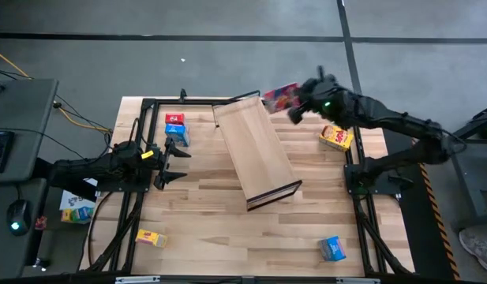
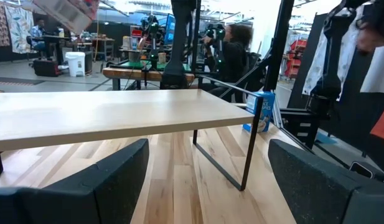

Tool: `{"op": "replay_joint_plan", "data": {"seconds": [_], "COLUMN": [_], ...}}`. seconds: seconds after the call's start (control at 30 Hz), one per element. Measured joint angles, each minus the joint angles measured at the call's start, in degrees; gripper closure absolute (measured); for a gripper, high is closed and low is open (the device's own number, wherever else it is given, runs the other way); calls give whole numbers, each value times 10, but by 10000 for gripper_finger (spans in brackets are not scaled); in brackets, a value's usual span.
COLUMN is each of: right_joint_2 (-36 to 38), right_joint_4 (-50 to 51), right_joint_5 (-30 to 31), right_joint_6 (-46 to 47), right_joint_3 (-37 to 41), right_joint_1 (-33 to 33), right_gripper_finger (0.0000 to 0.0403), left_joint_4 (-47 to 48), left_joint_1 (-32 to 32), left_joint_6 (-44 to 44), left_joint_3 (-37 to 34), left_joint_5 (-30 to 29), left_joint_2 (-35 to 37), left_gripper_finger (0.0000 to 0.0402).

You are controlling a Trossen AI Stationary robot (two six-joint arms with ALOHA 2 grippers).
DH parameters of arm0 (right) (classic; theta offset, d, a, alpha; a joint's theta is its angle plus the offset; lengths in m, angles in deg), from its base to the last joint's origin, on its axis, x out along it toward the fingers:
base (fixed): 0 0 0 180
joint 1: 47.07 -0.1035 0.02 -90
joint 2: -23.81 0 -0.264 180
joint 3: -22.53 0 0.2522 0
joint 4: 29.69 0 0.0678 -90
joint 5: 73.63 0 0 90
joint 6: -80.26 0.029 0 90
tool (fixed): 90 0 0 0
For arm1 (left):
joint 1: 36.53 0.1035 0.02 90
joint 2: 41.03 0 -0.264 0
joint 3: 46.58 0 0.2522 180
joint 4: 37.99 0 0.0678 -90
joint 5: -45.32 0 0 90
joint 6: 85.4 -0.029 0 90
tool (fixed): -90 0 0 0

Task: Stack cereal on shelf
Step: Put the right red cereal box on the shelf

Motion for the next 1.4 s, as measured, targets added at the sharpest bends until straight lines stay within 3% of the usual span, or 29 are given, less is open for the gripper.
{"op": "replay_joint_plan", "data": {"seconds": [0.17, 0.3, 0.5, 0.7, 0.9, 1.07, 1.23, 1.4], "right_joint_2": [-108, -183, -258, -292, -299, -299, -299, -299], "right_joint_4": [0, 0, -11, -89, -116, -121, -112, -112], "right_joint_5": [97, 160, 172, 125, 42, 4, -71, -86], "right_joint_6": [-172, -301, -485, -625, -699, -701, -680, -694], "right_joint_3": [-73, -113, -138, -138, -139, -139, -139, -138], "right_joint_1": [-82, -110, -105, -74, -25, 9, 26, 27], "right_gripper_finger": [403, 403, 403, 403, 403, 403, 403, 403], "left_joint_4": [0, 0, 0, 0, 0, 0, 0, 0], "left_joint_1": [0, 0, 0, 0, 0, 0, 0, 0], "left_joint_6": [0, 0, 0, 0, 0, 0, 0, 0], "left_joint_3": [0, 0, 0, 0, 0, 0, 0, 0], "left_joint_5": [0, 0, 0, 0, 0, 0, 0, 0], "left_joint_2": [0, 0, 0, 0, 0, 0, 0, 0], "left_gripper_finger": [80, 80, 80, 80, 80, 80, 80, 80]}}
